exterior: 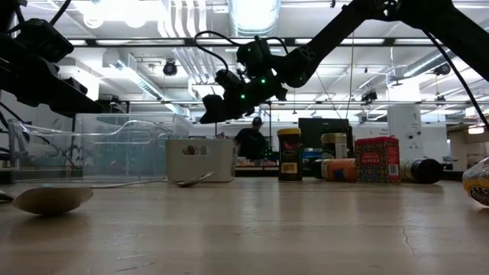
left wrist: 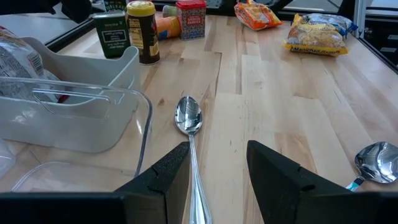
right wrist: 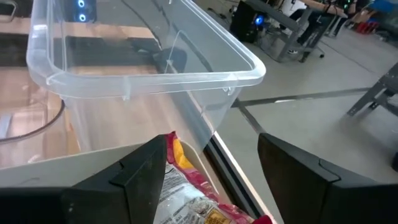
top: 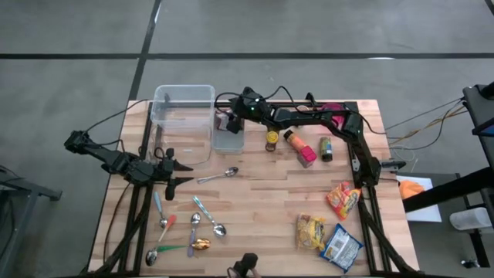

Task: Pick & Place Food Item
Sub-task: Put the orange noodle pack into the gray bin

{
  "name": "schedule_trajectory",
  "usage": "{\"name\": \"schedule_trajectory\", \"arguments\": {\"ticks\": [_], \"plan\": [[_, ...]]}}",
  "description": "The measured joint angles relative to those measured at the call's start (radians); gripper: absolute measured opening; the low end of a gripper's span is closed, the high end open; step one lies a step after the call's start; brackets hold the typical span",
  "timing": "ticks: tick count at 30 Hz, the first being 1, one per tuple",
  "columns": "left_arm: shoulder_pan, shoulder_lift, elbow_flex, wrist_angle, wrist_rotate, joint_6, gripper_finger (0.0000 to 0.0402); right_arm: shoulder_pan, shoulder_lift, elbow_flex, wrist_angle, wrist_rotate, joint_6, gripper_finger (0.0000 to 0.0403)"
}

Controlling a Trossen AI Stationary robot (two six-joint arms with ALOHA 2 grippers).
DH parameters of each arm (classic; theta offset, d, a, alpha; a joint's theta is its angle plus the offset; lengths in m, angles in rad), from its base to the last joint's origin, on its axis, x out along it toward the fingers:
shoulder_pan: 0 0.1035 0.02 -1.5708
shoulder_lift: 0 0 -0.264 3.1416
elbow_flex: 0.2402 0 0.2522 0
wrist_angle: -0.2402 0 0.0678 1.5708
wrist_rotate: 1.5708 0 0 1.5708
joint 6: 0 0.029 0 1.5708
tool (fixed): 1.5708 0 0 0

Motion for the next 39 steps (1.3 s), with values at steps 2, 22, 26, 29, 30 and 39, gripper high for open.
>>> {"name": "schedule_trajectory", "arguments": {"ticks": [2, 22, 26, 29, 30, 39], "plan": [[0.000, 0.000, 0.000, 0.000, 0.000, 0.000, 0.0163, 0.000, -0.005, 0.000, -0.002, 0.000, 0.028, 0.0251], [0.000, 0.000, 0.000, 0.000, 0.000, 0.000, 0.0163, 0.055, -0.199, 0.000, -0.251, -0.001, 0.126, 0.0251], [0.000, 0.000, 0.000, 0.000, 0.000, 0.000, 0.0163, 0.081, -0.266, 0.000, -0.367, -0.001, 0.126, 0.0251], [0.000, 0.000, 0.000, 0.000, 0.000, 0.000, 0.0163, 0.099, -0.310, 0.000, -0.385, 0.000, 0.159, 0.0251], [0.000, 0.000, 0.000, 0.000, 0.000, 0.000, 0.0163, 0.105, -0.326, 0.000, -0.393, 0.000, 0.181, 0.0251], [0.000, 0.000, 0.000, 0.000, 0.000, 0.000, 0.0163, 0.198, -0.447, 0.000, -0.691, 0.078, 0.291, 0.0251]]}}
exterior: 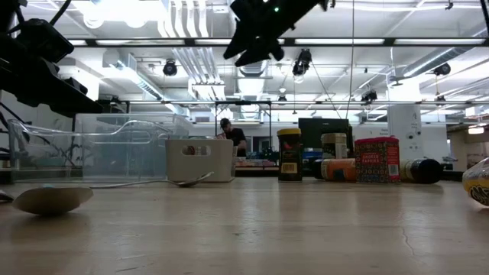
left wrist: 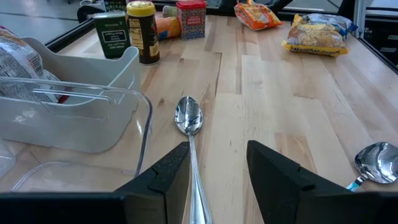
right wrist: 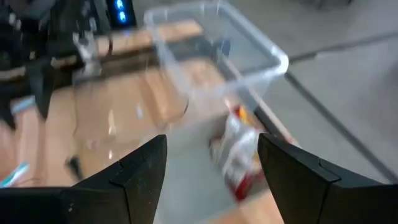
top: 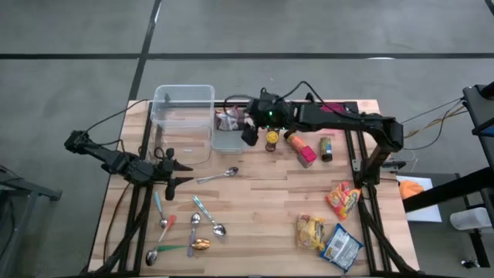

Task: Pick & Place Food Item
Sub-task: Put the orange noodle pack into the gray bin

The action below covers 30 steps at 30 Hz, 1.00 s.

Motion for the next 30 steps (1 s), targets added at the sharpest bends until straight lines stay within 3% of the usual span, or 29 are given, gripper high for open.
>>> {"name": "schedule_trajectory", "arguments": {"ticks": [8, 12, 22, 30], "plan": [[0.000, 0.000, 0.000, 0.000, 0.000, 0.000, 0.0163, 0.169, -0.068, -0.001, -0.335, 0.362, 0.348, 0.0251], [0.000, 0.000, 0.000, 0.000, 0.000, 0.000, 0.0163, 0.268, -0.090, -0.001, -0.498, 0.442, 0.568, 0.0250], [0.000, 0.000, 0.000, 0.000, 0.000, 0.000, 0.0163, 0.414, -0.113, -0.001, -0.849, 0.444, 1.098, 0.0250], [0.000, 0.000, 0.000, 0.000, 0.000, 0.000, 0.0163, 0.572, -0.120, -0.001, -1.162, 0.314, 1.587, 0.0250]]}}
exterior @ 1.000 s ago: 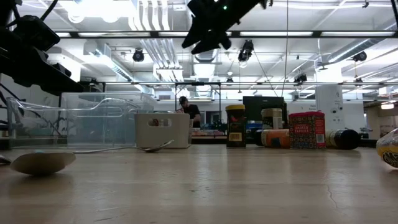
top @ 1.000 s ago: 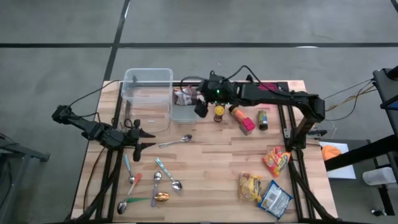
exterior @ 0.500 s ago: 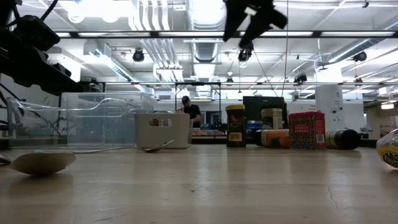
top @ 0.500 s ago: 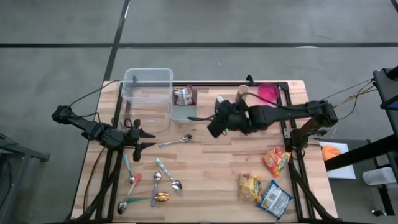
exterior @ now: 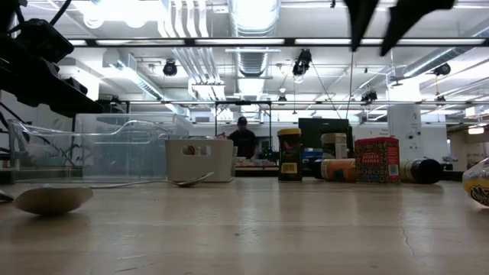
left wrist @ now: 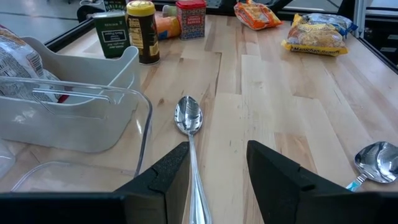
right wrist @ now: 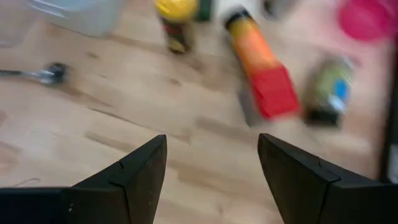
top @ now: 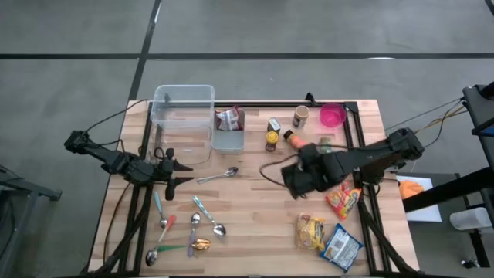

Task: Pick & Place Food Item
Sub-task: Put the orange noodle pack into the gray bin

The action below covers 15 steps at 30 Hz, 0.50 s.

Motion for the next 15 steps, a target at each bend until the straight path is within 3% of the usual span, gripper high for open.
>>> {"name": "schedule_trajectory", "arguments": {"ticks": [9, 15], "plan": [[0.000, 0.000, 0.000, 0.000, 0.000, 0.000, 0.0164, 0.195, -0.002, -0.065, -0.048, -0.018, 0.424, 0.0250], [0.000, 0.000, 0.000, 0.000, 0.000, 0.000, 0.0164, 0.254, 0.002, -0.182, -0.047, -0.208, 0.656, 0.0250]]}}
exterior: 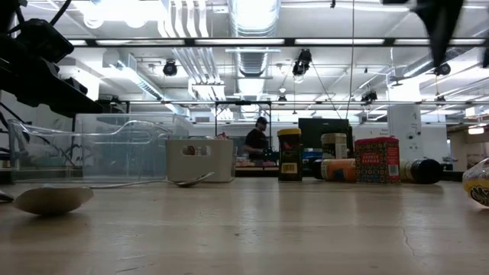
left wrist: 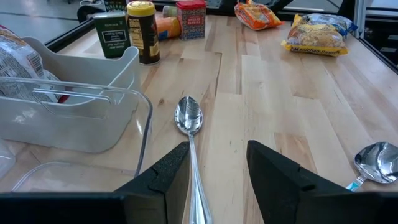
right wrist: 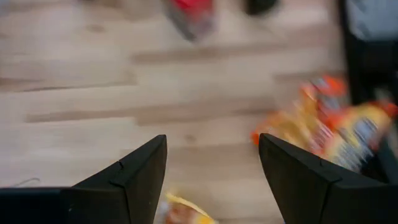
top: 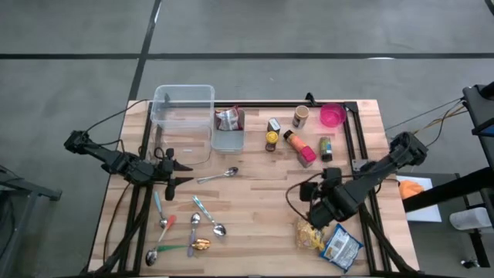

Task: Pick & Place Food Item
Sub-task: Put the orange noodle pack into the gray bin

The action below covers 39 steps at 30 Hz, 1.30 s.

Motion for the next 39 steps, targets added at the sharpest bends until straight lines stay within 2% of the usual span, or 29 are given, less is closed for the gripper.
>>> {"name": "schedule_trajectory", "arguments": {"ticks": [11, 19, 25, 39], "plan": [[0.000, 0.000, 0.000, 0.000, 0.000, 0.000, 0.0164, -0.047, -0.001, -0.188, 0.001, -0.130, 0.031, 0.0250], [0.000, 0.000, 0.000, 0.000, 0.000, 0.000, 0.0164, -0.091, -0.001, -0.326, 0.013, -0.154, 0.036, 0.0250], [0.000, 0.000, 0.000, 0.000, 0.000, 0.000, 0.0164, -0.115, -0.001, -0.389, 0.073, -0.209, 0.042, 0.0250], [0.000, 0.000, 0.000, 0.000, 0.000, 0.000, 0.0163, -0.117, 0.052, -0.480, 0.155, -0.235, 0.042, 0.0250]]}}
